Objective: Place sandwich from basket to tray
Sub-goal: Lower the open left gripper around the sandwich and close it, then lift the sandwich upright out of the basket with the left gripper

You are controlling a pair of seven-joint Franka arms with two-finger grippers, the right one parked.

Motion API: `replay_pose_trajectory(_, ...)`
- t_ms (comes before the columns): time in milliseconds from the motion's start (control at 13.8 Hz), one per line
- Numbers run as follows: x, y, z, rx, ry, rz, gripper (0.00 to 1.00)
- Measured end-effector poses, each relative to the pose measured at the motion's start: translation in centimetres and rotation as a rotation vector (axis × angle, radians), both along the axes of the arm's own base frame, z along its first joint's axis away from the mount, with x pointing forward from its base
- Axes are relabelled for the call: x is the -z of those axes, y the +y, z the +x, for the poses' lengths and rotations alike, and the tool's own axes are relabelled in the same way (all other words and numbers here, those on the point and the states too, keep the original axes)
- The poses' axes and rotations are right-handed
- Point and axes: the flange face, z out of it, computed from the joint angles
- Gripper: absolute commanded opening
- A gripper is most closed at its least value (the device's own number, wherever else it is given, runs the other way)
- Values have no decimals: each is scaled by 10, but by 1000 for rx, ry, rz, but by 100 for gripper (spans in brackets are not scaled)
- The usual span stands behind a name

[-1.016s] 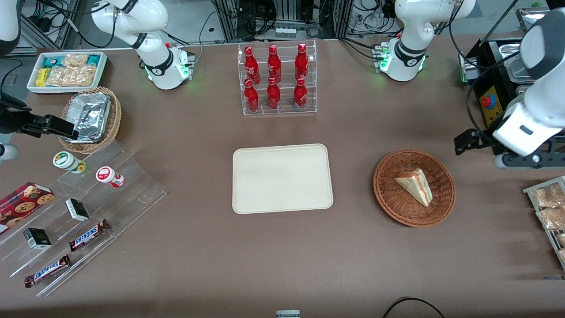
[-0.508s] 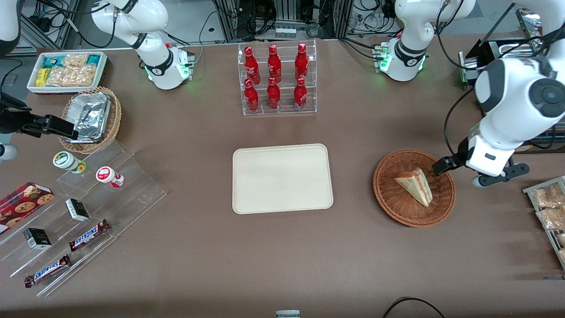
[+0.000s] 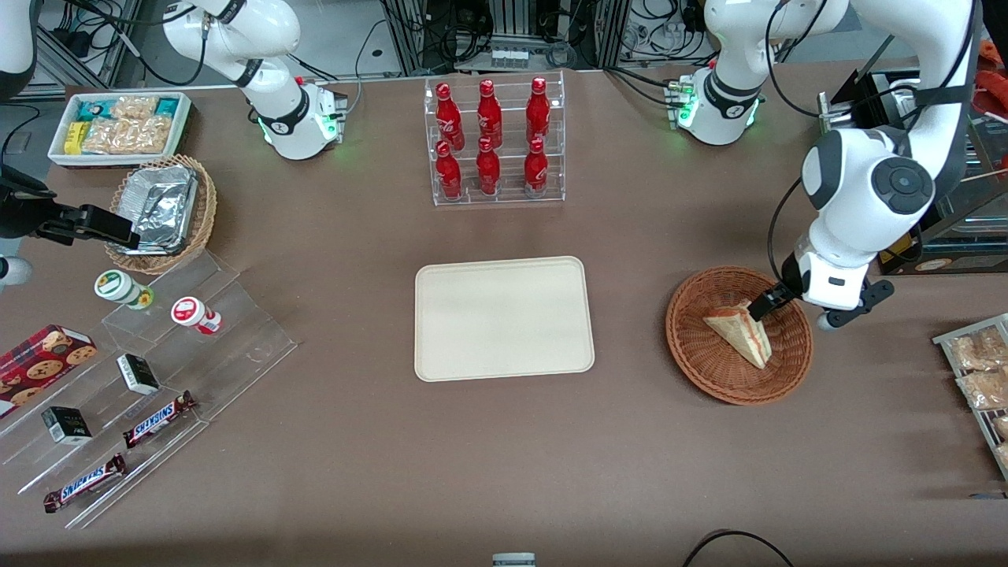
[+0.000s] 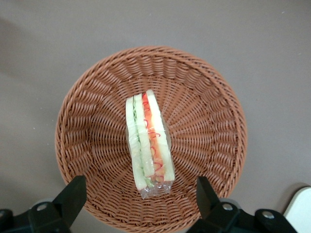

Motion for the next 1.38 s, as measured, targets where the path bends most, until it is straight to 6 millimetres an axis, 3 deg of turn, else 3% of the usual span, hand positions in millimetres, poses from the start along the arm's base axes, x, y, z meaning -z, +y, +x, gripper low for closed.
replay_pose_trajectory(581, 56, -4, -9, -10, -42, -13, 100)
replay_pose_trajectory(1089, 84, -12, -9, -28, -47, -26, 96)
replay_pose_trajectory(1161, 89, -13, -10, -27, -49, -27, 76)
replay_pose_trajectory(1306, 98, -13, -11, -28, -44, -28, 3)
replay_pose_trajectory(1379, 100, -13, -11, -28, -44, -28, 0)
